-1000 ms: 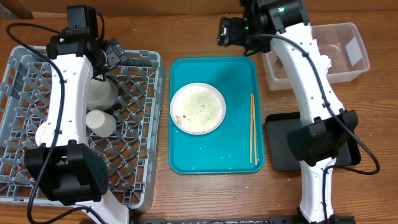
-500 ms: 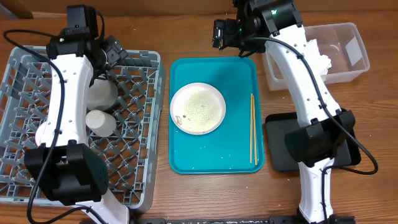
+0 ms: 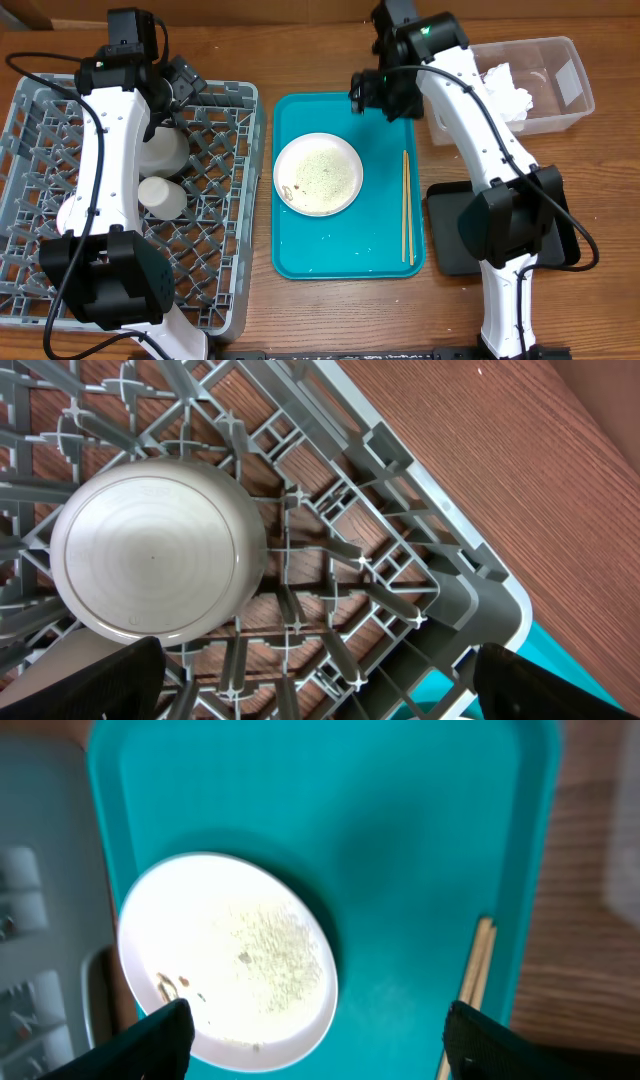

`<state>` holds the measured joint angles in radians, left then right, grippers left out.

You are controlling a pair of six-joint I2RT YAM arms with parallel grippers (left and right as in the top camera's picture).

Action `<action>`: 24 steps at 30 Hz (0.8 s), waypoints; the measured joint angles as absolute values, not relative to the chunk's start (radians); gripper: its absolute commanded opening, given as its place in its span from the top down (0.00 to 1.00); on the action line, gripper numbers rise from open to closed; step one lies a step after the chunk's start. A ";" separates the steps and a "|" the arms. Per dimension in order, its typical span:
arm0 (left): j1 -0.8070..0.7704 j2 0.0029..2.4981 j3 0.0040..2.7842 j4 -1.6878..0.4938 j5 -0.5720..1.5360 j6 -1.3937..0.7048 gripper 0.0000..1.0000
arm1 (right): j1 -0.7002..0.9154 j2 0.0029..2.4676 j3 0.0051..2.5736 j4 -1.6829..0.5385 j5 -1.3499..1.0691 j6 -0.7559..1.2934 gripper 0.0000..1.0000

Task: Sort waste into correct bins and load items into the dishwasher
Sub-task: 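Move the right gripper from the bin toward the white plate, then lower the right gripper onto the white plate's rim to grasp it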

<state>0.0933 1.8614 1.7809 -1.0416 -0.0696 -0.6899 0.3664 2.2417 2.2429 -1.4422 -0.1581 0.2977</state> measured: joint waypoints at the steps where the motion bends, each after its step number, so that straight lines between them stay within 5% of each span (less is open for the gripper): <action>1: 0.093 1.861 1.781 -1.042 -0.070 -0.690 0.00 | 0.367 2.242 2.227 -1.436 -0.169 0.293 0.11; 4: 0.093 1.861 1.781 -1.042 -0.063 -0.691 0.00 | 0.373 2.246 2.197 -1.414 -0.199 0.276 0.00; 12: 0.091 1.862 1.781 -1.022 0.115 -0.646 0.00 | 0.391 2.247 2.225 -1.370 -0.230 0.284 0.00; 17: 0.085 1.862 1.781 -1.014 0.120 -0.617 0.00 | 0.391 2.247 2.273 -1.380 -0.271 0.262 0.22; 24: 0.085 1.862 1.781 -1.012 0.068 -0.625 0.00 | 0.417 2.247 2.267 -1.390 -0.327 0.258 0.30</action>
<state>0.0849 1.8618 1.7813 -1.0122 0.0685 -0.6254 0.4171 2.2475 2.2673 -1.3899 -0.3271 0.2581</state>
